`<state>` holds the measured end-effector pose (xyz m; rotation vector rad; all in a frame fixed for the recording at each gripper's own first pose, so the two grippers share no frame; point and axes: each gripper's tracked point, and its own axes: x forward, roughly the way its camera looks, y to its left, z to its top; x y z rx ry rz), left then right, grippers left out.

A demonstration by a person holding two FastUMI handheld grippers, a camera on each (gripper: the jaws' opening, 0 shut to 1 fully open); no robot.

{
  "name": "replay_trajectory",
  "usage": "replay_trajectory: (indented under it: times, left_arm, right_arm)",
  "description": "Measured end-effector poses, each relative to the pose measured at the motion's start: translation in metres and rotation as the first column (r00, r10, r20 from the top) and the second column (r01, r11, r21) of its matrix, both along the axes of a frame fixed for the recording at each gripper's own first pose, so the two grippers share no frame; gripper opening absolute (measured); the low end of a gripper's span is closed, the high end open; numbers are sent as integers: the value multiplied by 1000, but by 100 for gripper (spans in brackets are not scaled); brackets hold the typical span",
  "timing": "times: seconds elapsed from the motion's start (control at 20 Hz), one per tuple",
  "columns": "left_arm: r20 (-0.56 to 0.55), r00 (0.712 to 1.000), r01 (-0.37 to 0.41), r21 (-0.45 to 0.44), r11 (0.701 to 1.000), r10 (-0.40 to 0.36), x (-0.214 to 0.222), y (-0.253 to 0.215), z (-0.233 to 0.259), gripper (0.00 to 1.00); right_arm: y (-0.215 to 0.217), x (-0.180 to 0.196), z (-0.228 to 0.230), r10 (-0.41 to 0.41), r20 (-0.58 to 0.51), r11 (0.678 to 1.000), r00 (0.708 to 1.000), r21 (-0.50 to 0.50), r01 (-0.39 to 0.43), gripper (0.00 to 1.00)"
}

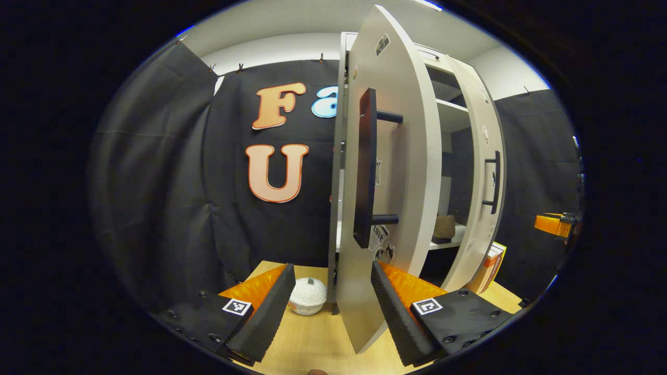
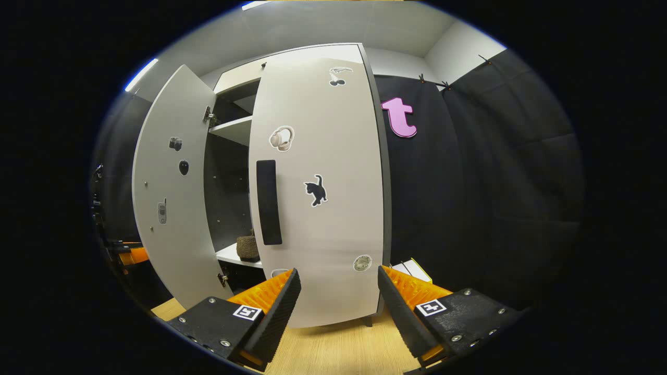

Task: Grab one shoe with the right hand and put it into the shoe cabinet, grab the other shoe with the left hand and put it into the shoe cabinet; then close the right door with the right hand and the left door with the left hand.

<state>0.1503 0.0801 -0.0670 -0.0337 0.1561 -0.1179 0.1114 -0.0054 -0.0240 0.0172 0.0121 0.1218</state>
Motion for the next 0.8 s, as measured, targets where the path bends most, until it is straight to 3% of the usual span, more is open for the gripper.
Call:
replay_trajectory:
  times: [0.2, 0.5, 0.6, 0.65, 0.7, 0.8]
  left_arm:
    - [-5, 998, 58, -44, 997, -58, 9, -34, -4, 94]
    - [-13, 995, 101, -91, 991, -102, 33, -65, -9, 99]
    - [-17, 993, 117, -109, 987, -120, 49, -76, -10, 96]
    - [-16, 992, 119, -109, 987, -121, 56, -80, -11, 94]
    - [-13, 992, 121, -103, 987, -123, 66, -87, -11, 99]
    - [-6, 993, 113, -87, 990, -114, 84, -94, -12, 94]
  right_arm:
    - [-15, -3, 3, -31, 16, 1000, 999, 0, 31, 92]
    - [-37, -8, 7, -73, 32, 997, 997, 14, 72, 92]
    - [-43, -6, 9, -87, 32, 996, 996, 17, 87, 92]
    - [-46, -6, 10, -94, 33, 995, 995, 17, 94, 92]
    - [-49, -6, 11, -102, 32, 995, 994, 15, 102, 92]
    - [-55, -7, 10, -116, 32, 993, 993, 13, 116, 92]
